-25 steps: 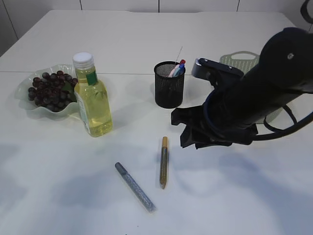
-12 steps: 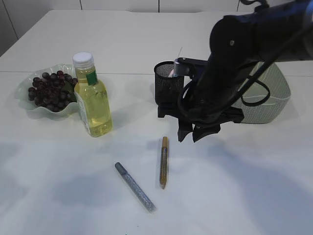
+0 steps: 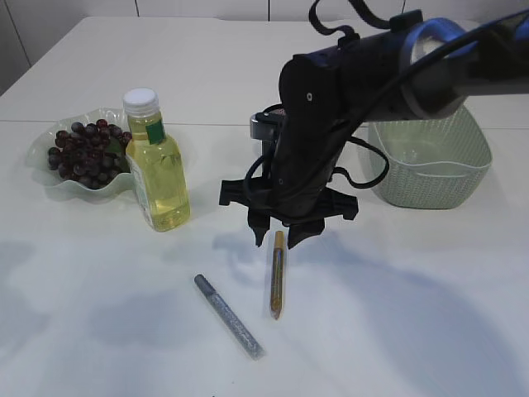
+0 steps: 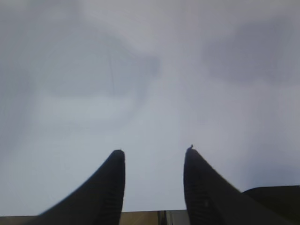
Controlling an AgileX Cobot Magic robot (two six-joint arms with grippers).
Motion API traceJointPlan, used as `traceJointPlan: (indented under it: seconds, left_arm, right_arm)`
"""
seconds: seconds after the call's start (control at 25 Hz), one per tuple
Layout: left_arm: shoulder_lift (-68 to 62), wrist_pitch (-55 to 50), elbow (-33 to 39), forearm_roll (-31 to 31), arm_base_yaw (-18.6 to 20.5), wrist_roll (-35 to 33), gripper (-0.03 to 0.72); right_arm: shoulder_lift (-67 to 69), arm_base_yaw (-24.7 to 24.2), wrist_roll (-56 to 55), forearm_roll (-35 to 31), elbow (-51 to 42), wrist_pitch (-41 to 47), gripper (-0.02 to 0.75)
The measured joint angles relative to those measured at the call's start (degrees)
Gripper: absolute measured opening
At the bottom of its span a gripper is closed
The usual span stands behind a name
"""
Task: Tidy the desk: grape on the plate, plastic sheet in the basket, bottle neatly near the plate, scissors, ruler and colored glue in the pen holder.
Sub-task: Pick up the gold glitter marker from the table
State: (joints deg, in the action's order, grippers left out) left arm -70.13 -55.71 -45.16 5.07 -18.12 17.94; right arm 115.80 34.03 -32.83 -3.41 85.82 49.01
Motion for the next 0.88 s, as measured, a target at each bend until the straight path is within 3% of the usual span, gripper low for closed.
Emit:
traceJointPlan:
  seconds: [0.88]
  left_arm:
    - [0.00,0.88,0.00,0.72,0.00,0.00,0.307]
  right_arm:
    - [5.96,0.00,-10.47,2.33,0.44,-1.83,0.365]
